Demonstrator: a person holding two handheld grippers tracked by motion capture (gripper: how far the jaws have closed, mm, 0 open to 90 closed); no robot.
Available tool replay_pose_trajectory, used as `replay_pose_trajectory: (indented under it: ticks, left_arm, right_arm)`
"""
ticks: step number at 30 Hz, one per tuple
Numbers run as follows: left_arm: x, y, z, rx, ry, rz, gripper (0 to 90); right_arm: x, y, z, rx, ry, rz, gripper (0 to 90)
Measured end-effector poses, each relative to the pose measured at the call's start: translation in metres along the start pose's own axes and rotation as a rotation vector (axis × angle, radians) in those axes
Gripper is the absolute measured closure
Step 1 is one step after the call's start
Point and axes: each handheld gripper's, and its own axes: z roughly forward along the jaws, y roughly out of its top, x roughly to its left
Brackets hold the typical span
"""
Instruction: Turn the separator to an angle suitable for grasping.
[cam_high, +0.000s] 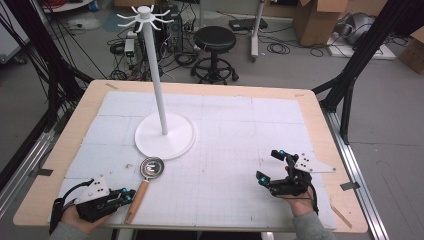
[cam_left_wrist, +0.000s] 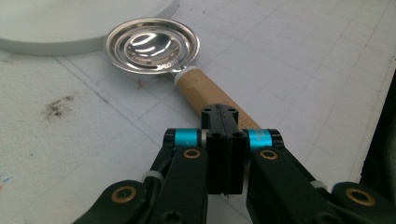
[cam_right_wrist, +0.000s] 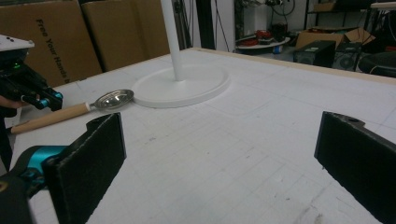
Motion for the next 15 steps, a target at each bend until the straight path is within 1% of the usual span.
replay_pose_trajectory:
  ticks: [4,8,11,15]
  left_arm:
    - [-0.0002,-0.0009,0.0000,-0.001,-0.003,-0.010,89.7]
    - [-0.0004,-0.0027,0.0011,0.014,-0.013,-0.004,89.7]
    - [0.0000,-0.0031,0.0017,0.008,-0.020,-0.018,89.7]
    - [-0.0003,-0.0021,0.0035,0.013,-0.024,-0.018,89.7]
  right_arm:
    - [0.0000,0.0001,-0.0003,-0.001,0.002,0.003,1.1]
    - [-0.0001,0.0000,0.0001,0.000,-0.001,-0.001,1.1]
    - [0.0001,0.0000,0.0001,0.000,0.000,-0.003,1.1]
    - [0.0001,-0.0001,0.0003,0.000,-0.003,-0.005,1.1]
